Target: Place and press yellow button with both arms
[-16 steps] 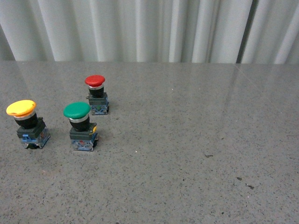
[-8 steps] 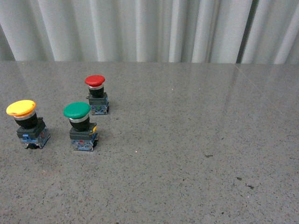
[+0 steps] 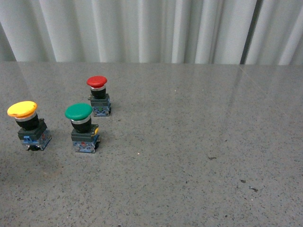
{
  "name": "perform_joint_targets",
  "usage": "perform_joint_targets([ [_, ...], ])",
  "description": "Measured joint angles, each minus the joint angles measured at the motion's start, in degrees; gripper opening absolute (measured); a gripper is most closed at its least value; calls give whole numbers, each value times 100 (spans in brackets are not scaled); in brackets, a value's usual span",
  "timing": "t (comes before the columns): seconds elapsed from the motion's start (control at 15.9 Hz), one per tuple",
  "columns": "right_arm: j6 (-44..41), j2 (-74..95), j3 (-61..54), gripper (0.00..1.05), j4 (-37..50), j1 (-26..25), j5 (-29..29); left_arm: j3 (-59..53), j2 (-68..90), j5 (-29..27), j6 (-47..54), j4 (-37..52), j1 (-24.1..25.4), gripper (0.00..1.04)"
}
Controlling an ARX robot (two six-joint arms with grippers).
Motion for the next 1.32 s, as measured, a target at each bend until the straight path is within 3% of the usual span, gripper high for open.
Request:
perform_joint_targets([
  [0.06, 0, 0, 0, 98, 0, 0, 0, 960, 1567, 413, 136, -382, -258, 98],
  [0.19, 0, 0, 0, 98, 0, 0, 0, 1134, 2741, 621, 68, -203, -361, 98],
  [0.75, 0, 0, 0, 98, -2, 0, -2, 855, 2994, 807, 153, 251, -549, 96],
  [1.13, 0, 0, 2, 98, 0, 0, -2, 811, 2948, 590, 179, 144, -592, 37],
  [1.32, 0, 0, 2, 98, -2, 0, -2, 1014, 2474, 448, 179, -293, -723, 35],
])
